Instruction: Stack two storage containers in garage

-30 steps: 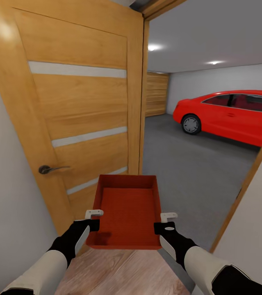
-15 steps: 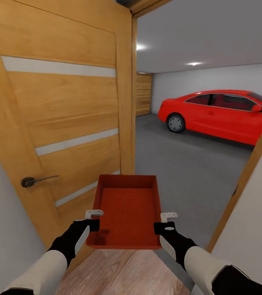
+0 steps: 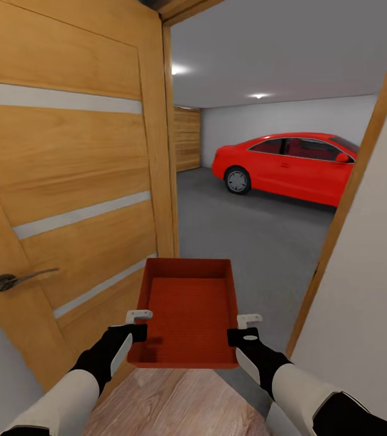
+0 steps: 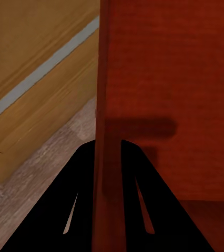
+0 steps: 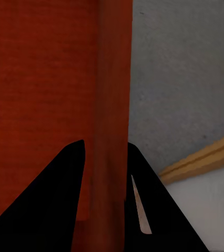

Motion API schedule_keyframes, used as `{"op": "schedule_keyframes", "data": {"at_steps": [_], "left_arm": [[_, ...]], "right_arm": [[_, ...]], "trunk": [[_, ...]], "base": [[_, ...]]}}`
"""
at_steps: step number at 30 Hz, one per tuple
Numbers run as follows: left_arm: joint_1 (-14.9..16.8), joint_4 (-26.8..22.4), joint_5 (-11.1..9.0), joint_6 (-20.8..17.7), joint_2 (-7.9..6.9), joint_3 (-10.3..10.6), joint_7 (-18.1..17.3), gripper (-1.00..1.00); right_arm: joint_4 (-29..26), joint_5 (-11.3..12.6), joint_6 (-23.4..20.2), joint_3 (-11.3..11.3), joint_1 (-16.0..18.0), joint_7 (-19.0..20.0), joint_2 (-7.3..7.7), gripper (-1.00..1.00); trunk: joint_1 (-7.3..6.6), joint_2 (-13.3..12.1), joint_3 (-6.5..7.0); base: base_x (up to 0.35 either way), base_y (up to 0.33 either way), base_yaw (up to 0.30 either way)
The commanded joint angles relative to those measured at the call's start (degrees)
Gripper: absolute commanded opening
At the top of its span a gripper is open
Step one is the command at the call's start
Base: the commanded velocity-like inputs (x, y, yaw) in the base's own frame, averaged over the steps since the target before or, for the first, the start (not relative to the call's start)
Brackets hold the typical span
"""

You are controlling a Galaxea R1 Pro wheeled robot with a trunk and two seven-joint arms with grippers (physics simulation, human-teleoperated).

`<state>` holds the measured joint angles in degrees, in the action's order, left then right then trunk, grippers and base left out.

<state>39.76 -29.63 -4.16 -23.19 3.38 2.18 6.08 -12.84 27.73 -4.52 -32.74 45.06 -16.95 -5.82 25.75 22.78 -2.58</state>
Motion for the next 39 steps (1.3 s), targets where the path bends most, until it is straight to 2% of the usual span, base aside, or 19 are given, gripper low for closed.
{"op": "schedule_keyframes", "data": {"at_steps": [1,11,39], "left_arm": [[0.05,-0.17,0.74,-0.45,0.31,-0.86,0.68,-1.00],[0.05,-0.17,0.74,-0.45,0.31,-0.85,0.66,-1.00],[0.05,-0.17,0.74,-0.45,0.31,-0.82,0.65,-1.00]], "right_arm": [[-0.08,-0.49,-0.32,0.13,0.02,-4.85,-0.06,-1.00],[-0.08,-0.43,-0.38,0.13,0.02,-4.93,-0.07,-1.00],[-0.08,-0.49,-0.49,0.13,0.02,-4.85,-0.07,-1.00]], "trunk": [[0.04,0.14,-0.13],[0.04,0.14,-0.13],[0.04,0.14,-0.13]], "base": [[0.000,0.000,-0.084],[0.168,0.202,-0.041],[0.154,0.131,-0.237]]}}
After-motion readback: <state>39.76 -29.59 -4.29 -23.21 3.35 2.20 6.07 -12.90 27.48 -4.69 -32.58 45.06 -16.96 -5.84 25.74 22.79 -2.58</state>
